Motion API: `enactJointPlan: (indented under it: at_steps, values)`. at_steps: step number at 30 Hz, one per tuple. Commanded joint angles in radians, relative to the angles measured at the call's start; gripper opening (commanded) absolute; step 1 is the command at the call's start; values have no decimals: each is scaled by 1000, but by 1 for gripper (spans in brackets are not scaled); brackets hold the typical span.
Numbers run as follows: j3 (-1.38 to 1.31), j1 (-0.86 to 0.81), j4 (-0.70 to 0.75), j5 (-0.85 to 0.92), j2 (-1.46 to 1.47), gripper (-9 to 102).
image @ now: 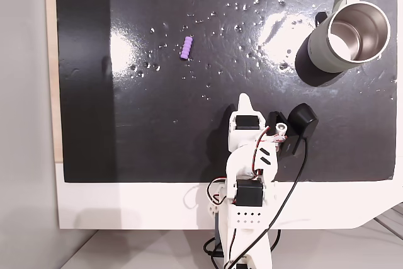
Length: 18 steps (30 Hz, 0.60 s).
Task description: Grasp a pengrip and put it in the cup.
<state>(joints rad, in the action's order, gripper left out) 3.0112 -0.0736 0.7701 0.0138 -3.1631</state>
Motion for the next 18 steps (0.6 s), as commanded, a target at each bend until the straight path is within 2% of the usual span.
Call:
enactJointPlan:
  at_steps: [1,13,16,18]
  values:
    - [-6,75,-26,91,-14,0]
    - [-21,87,-25,117,-14,0]
    - [-95,89,-25,144,6,0]
    - [-196,104,-48,150,132,0]
